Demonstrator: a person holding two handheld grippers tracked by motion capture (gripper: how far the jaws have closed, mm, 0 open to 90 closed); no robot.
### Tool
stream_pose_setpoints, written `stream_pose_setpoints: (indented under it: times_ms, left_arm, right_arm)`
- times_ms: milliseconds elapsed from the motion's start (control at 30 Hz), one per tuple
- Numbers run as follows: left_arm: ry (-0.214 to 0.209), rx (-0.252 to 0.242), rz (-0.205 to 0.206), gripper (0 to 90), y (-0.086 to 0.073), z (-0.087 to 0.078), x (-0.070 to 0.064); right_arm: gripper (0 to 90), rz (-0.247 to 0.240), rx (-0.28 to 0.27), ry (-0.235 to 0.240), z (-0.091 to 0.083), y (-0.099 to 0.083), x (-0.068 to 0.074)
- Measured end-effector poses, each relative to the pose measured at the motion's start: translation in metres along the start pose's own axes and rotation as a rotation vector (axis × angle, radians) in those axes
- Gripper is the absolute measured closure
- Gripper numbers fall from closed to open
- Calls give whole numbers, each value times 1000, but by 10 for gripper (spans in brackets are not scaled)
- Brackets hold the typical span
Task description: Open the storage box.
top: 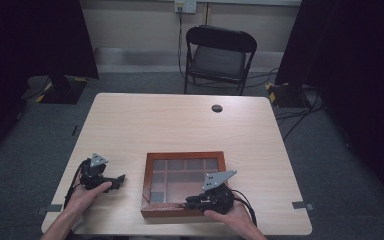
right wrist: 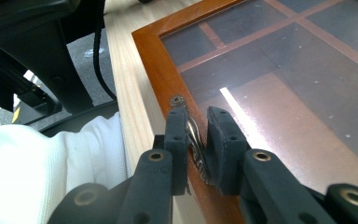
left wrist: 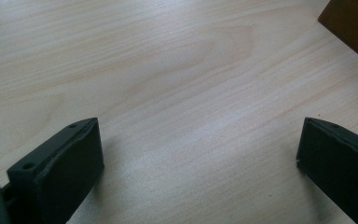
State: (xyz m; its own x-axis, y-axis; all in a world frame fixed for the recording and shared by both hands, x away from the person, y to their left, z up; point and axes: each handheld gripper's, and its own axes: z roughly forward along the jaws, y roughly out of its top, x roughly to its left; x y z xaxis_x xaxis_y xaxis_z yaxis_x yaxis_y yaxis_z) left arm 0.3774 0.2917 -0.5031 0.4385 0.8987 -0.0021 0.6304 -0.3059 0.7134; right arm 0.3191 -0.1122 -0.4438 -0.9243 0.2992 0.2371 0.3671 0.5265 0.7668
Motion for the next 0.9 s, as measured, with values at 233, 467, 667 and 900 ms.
stream_pose_setpoints:
  times_ms: [233,467,667,900]
  left_arm:
    - [-4,0,1,0,0,0,1]
    - [-2,-11,-13,11,-1,0,0]
    - [-17,-8,-17,19,-1,-3,-1]
    - [-32,-12,-3,163,0,-7,-3]
  right_arm:
    - [806,-30,1,6,2,2,1]
    - [813,-38,13,11,2,4,1]
    - [817,-53,30,11,2,6,1]
    - [818,-48,6,19,-4,11,1]
